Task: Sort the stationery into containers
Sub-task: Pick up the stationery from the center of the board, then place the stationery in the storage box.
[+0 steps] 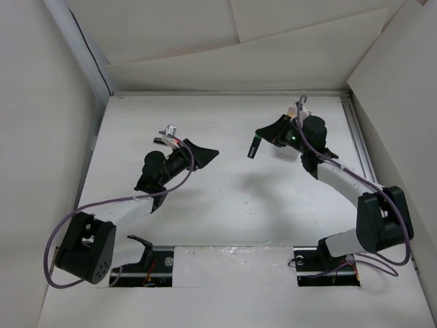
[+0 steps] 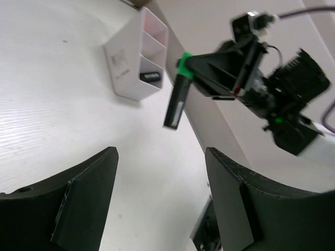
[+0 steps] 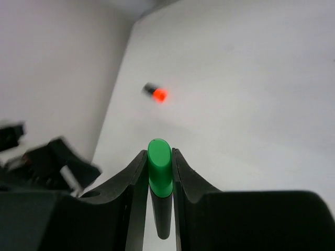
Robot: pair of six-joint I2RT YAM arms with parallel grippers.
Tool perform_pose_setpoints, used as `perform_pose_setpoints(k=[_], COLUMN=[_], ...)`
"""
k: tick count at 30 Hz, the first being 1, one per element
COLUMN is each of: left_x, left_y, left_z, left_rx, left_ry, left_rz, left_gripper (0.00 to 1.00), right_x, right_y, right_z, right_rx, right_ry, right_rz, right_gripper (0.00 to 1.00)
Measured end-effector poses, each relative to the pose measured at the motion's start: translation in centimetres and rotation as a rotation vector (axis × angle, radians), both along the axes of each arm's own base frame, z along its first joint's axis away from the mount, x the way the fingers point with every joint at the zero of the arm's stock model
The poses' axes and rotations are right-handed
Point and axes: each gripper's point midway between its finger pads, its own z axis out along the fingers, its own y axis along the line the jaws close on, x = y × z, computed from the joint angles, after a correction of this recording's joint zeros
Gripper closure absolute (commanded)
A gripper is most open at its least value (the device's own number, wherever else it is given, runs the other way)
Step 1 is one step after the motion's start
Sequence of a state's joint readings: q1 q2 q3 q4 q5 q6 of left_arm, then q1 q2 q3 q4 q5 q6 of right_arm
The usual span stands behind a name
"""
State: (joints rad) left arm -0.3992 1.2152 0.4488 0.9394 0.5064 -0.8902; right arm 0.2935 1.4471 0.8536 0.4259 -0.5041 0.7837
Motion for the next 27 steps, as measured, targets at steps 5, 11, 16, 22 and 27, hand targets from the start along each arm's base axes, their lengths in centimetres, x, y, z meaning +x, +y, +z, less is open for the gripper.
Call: perform_pose_setpoints(k=[5,11,16,22,27], left_x=[1.7,2.6,3.3,4.1,4.8], left_y=[1.9,4.3,5.9,8.2,10.2], left_z=[-2.0,-5.4,-6.6,-7.7,-8.6], left_rx=[0.080,0.188,0.255,0.305,0.345], left_ry=[0.079,0.191,0.234,0.275,0.309], left_rz=[0.152,0.302,0.394,0.498,0.596], left_gripper=[0.36,0.39,0.41,0.42,0.42], right_x=[3.7,4.8,6.2,6.3,6.5], right_y=[-8.4,-16.5,-20.5,-22.1,-22.2], right_z=[1.0,1.9,-0.7,-3.8,-3.7], right_rx=[-0.173,-0.344,-0.510,-0.668,-0.704], right_ry=[-0.017,-0.034,0.044,0.117,0.120], right_rz=[-0.450,-0.877,-1.089,-1.190,-1.223], right_gripper=[0.92,0.93,0.97,0.97,0.95])
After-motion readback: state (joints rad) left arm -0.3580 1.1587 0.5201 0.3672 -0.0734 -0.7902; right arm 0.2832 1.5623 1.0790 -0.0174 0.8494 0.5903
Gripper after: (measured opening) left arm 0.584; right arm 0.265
